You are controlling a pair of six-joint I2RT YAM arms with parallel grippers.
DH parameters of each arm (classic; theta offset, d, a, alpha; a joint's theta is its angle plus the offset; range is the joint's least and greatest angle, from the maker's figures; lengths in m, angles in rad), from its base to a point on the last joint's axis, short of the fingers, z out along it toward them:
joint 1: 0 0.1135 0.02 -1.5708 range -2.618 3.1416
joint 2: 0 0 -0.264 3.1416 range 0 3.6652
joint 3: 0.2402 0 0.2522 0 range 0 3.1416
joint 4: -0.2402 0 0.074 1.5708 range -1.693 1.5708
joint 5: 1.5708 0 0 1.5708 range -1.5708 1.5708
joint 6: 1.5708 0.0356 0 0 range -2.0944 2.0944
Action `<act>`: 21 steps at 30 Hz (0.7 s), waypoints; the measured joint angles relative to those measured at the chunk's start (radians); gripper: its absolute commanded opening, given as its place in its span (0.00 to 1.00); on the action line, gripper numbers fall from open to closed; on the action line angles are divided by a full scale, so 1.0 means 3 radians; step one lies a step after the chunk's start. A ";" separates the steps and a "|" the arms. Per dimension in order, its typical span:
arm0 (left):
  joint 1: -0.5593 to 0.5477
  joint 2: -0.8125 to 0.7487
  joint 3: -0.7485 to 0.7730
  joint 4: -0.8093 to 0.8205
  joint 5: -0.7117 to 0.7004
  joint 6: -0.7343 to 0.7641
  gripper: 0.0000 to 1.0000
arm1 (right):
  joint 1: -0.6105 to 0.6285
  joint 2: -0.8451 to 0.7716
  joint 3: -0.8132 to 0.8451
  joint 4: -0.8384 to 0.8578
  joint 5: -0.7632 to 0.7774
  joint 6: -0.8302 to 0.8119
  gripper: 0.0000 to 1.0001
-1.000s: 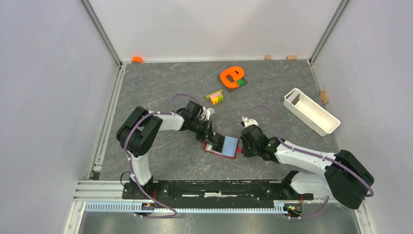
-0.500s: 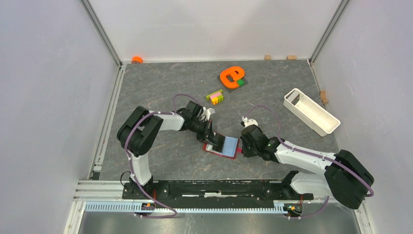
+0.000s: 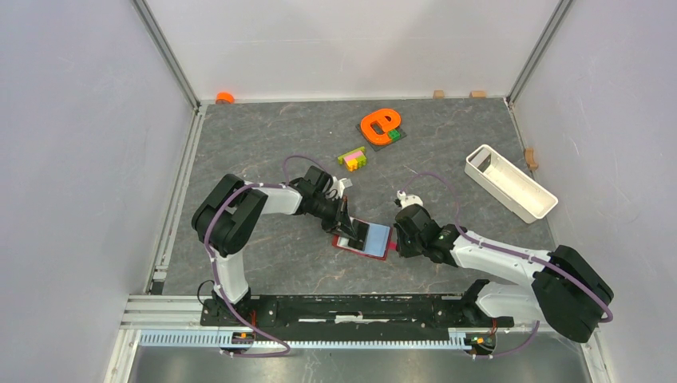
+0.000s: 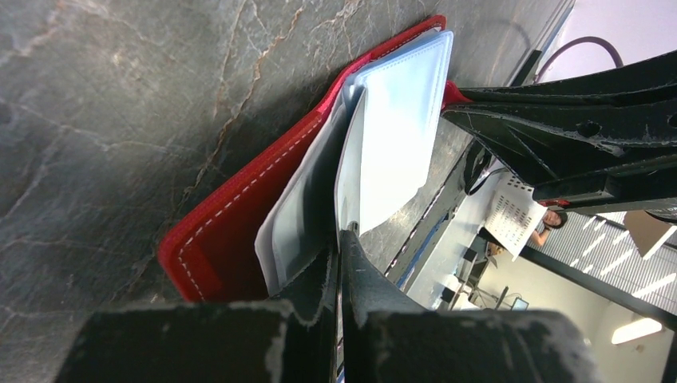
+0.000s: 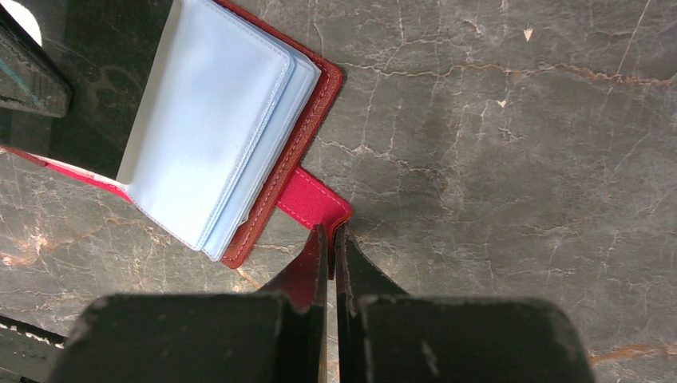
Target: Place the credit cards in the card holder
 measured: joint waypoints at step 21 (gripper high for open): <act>-0.0062 0.0028 -0.0051 0.0142 0.0018 -0.0168 0.08 | 0.0000 -0.0019 -0.0014 0.0011 -0.0018 0.0010 0.00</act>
